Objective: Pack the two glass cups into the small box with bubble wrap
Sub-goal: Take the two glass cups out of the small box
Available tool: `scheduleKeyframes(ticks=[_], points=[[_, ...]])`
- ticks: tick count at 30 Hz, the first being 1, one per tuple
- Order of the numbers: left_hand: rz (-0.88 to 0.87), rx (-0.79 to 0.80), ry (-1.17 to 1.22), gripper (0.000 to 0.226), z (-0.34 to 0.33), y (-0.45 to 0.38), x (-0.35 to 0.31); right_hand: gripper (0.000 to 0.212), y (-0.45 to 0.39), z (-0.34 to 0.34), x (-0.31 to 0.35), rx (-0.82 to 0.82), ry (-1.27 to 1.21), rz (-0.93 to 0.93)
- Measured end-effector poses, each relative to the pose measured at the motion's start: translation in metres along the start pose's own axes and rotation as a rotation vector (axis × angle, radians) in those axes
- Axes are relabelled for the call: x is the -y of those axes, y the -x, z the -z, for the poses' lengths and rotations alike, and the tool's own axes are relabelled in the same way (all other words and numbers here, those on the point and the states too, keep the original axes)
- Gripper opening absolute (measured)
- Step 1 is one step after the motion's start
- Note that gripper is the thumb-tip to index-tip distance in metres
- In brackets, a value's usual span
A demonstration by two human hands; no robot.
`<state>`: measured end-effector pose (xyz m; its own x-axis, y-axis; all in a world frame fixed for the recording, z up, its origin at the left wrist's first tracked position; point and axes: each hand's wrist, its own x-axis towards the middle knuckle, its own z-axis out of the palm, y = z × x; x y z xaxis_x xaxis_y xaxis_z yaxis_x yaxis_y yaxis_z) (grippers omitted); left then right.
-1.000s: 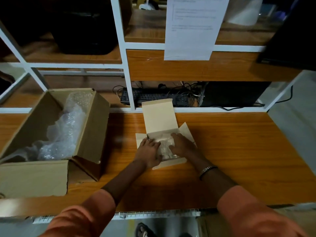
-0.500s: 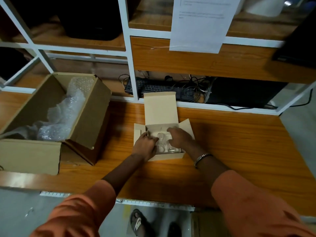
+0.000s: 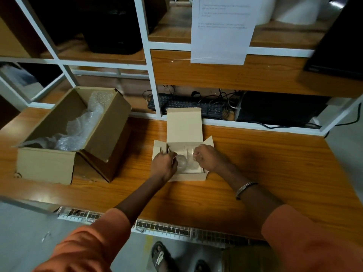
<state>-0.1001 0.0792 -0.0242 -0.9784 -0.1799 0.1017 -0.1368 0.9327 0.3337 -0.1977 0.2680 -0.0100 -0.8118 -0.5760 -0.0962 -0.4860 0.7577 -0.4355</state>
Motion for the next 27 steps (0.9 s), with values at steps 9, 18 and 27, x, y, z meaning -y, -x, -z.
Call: scheduleKeyframes(ticks=[9, 18, 27], points=[[0.011, -0.238, 0.145, 0.030, 0.013, 0.040, -0.033, 0.010, 0.061, 0.051, -0.020, -0.213, -0.037, 0.183], [0.048, -0.011, 0.070, 0.055, -0.021, 0.089, -0.058, 0.017, 0.132, 0.024, -0.070, -0.184, 0.082, 0.229], [0.172, 0.064, 0.038, 0.052, -0.047, 0.098, -0.053, 0.018, 0.160, -0.009, -0.095, -0.114, 0.114, 0.141]])
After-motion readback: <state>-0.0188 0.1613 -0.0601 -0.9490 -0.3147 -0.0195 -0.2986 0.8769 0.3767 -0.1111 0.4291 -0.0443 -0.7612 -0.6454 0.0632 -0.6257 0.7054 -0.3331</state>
